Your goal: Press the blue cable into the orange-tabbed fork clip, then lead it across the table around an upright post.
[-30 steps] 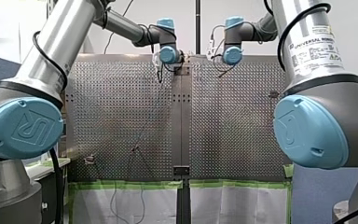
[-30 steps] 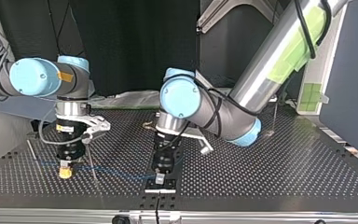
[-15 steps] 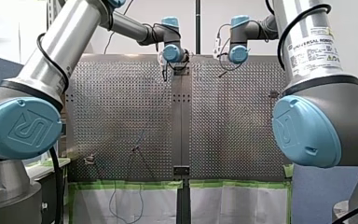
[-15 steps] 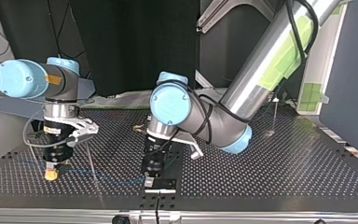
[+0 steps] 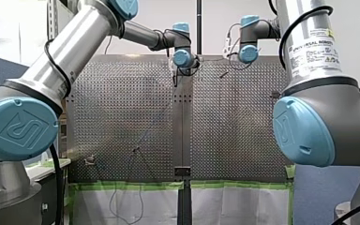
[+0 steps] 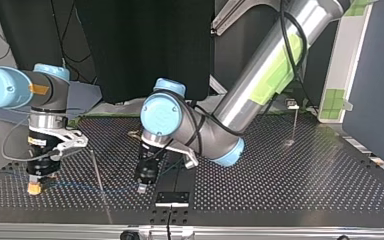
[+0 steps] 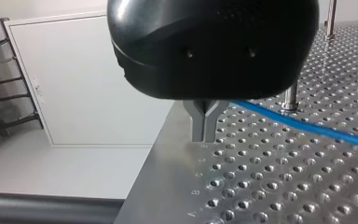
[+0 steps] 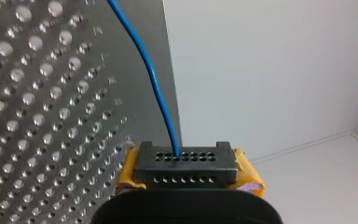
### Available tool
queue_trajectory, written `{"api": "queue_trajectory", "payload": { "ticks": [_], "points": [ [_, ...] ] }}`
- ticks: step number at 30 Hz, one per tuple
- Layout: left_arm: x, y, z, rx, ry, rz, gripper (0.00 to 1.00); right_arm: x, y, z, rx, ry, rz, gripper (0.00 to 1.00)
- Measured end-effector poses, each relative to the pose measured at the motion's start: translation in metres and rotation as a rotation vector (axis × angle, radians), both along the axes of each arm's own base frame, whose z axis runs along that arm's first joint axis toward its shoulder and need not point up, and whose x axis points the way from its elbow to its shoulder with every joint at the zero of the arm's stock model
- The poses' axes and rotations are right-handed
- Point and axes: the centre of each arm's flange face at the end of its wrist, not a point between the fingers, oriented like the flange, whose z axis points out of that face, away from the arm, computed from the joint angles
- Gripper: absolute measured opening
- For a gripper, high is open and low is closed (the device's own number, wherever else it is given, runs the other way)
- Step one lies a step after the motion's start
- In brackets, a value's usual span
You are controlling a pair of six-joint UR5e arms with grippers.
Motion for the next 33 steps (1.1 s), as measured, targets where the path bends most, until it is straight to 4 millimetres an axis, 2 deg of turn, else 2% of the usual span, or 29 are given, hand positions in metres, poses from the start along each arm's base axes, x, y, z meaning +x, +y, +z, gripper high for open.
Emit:
{"api": "queue_trajectory", "payload": {
  "ticks": [5, 15, 18, 26, 33],
  "points": [
    [0.0, -0.005, -0.005, -0.002, 0.006, -0.01, 0.0, -0.01, -0.007, -0.003, 0.007, 0.001, -0.007, 0.0],
    [0.001, -0.026, -0.043, 0.024, 0.045, -0.037, 0.0, -0.024, -0.02, -0.015, 0.027, -0.001, -0.015, 0.0],
    [0.002, -0.031, -0.052, 0.029, 0.054, -0.041, 0.0, -0.028, -0.026, -0.024, 0.041, -0.003, -0.014, 0.0],
    [-0.001, -0.036, -0.06, 0.026, 0.064, -0.048, 0.0, -0.034, -0.042, -0.053, 0.086, 0.0, -0.014, 0.0],
    [-0.002, -0.045, -0.081, 0.041, 0.088, -0.055, 0.0, -0.04, -0.05, -0.076, 0.125, -0.015, 0.008, 0.0]
  ]
}}
